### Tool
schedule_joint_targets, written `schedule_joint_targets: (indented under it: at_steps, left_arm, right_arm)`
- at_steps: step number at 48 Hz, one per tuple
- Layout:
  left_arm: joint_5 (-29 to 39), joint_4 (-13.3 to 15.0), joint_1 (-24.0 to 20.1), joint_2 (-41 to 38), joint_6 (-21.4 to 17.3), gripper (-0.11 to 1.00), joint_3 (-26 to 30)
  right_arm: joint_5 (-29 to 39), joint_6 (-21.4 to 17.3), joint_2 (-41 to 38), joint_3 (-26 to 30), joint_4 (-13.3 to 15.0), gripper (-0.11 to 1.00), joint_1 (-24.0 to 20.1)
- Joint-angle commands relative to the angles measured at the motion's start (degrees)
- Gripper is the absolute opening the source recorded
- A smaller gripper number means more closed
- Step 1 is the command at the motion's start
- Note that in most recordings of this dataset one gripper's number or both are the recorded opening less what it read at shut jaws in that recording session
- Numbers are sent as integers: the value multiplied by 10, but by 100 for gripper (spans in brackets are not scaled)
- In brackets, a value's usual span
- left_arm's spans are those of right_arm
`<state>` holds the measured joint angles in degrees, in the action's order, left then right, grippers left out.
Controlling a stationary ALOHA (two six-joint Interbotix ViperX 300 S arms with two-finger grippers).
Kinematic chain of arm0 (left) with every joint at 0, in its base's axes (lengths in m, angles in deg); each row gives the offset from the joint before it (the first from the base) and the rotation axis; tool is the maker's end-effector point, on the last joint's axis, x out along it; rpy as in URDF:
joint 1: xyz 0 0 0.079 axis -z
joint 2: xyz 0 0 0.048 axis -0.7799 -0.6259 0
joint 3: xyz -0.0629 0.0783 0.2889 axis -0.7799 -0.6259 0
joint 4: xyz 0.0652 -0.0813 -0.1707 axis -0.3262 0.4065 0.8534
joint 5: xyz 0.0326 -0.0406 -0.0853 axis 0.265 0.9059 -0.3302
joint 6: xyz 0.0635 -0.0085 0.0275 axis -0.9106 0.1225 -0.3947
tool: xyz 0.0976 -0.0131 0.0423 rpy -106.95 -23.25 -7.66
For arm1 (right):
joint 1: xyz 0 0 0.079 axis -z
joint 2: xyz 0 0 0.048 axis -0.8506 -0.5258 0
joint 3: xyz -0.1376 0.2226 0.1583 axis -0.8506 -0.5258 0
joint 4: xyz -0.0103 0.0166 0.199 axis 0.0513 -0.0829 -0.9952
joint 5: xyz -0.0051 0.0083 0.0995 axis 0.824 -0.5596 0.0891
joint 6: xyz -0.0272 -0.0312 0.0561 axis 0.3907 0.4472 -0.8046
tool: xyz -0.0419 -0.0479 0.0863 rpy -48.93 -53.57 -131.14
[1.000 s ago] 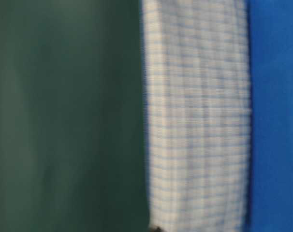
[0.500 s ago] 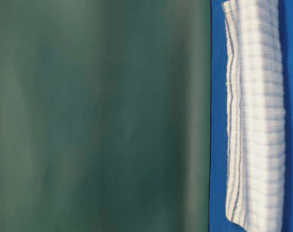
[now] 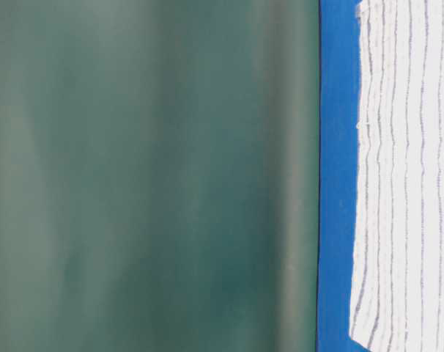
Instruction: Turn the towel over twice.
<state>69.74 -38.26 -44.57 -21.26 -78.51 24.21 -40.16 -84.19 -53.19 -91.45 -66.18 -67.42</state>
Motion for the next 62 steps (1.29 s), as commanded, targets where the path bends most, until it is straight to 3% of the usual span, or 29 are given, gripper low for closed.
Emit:
schedule_joint_targets:
  at_steps: [1, 9, 14, 24, 26, 29, 33, 37, 46, 55, 62]
  left_arm:
    - [-4, 0, 4, 0, 0, 1, 12]
    - [0, 0, 4, -8, 0, 2, 22]
    - [1, 0, 5, -11, 0, 8, 26]
    - [21, 0, 9, -13, 0, 52, 33]
    - [27, 0, 9, -12, -1, 60, 33]
    - [34, 0, 9, -9, -2, 69, 33]
    - [46, 1, 8, 1, -5, 69, 34]
    - [65, 0, 4, 18, -6, 69, 35]
    - [119, 0, -12, 91, -12, 69, 45]
    - [153, 0, -47, 171, -14, 69, 48]
    - [155, 0, -66, 229, -44, 69, 45]
  right_arm:
    - [0, -1, -1, 11, -2, 5, -4]
    - [11, -1, -3, 13, -2, 5, -4]
    - [25, -2, -2, 14, -2, 5, -4]
    - [32, -3, -3, 19, -2, 7, -4]
    - [33, -2, -3, 22, -2, 13, -4]
    - [34, -2, -3, 26, 0, 31, -4]
    - [34, 4, -1, 32, 4, 56, -4]
    - [38, 10, 9, 41, 12, 68, -4]
    - [84, 11, 61, 72, 55, 63, 6]
    - [121, 11, 126, 98, 124, 63, 32]
    - [143, 11, 172, 108, 174, 63, 54]
